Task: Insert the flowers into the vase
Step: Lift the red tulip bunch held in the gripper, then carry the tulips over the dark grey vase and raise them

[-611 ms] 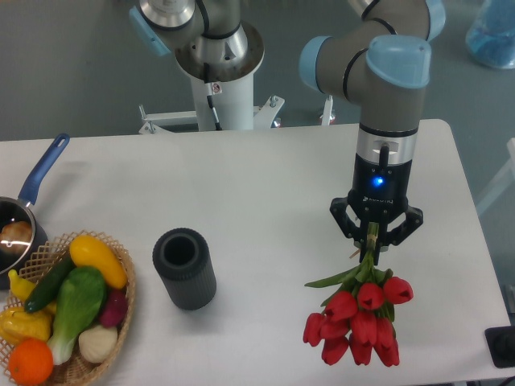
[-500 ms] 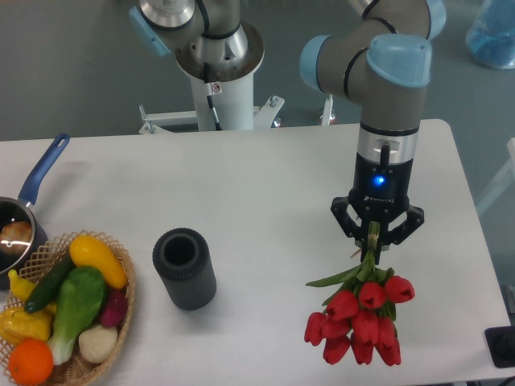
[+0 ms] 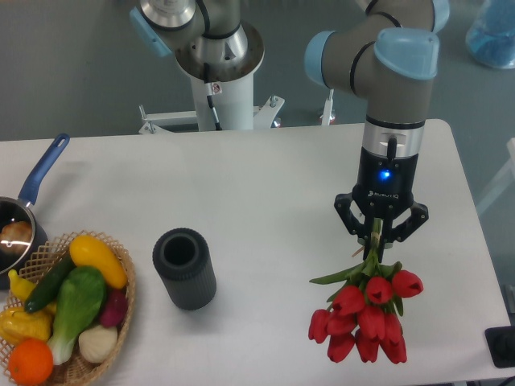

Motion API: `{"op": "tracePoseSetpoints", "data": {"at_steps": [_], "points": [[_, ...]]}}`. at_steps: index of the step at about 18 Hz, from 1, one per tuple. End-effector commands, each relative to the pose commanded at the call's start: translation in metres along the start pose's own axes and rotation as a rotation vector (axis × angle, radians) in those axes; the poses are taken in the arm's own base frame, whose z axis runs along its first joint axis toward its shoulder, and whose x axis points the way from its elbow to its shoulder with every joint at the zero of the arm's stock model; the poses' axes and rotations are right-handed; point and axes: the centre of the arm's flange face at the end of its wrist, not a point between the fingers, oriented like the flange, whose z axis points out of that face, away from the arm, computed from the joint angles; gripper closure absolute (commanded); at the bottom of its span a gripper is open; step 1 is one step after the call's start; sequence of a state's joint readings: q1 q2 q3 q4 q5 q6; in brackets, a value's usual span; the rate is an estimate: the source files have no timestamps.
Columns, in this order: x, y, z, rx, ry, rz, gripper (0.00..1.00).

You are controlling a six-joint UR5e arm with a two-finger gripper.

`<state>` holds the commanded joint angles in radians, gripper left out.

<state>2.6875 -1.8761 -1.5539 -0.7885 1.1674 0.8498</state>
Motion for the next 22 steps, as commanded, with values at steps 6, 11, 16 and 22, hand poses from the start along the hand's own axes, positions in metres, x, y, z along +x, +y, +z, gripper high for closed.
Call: {"op": "tracePoseSetpoints", "data": {"at_steps": [6,11,16,22], "points": [[0.012,-0.021,-0.018,0.092,0.038,0.008,0.76],[0.056,-0.055,-0.036,0.213,0.132,0.07,0.76],[0.108,-0.088,-0.044,0.341,0.254,0.153,0.76],[0.142,-0.105,-0.037,0.489,0.417,0.198,0.76]]}}
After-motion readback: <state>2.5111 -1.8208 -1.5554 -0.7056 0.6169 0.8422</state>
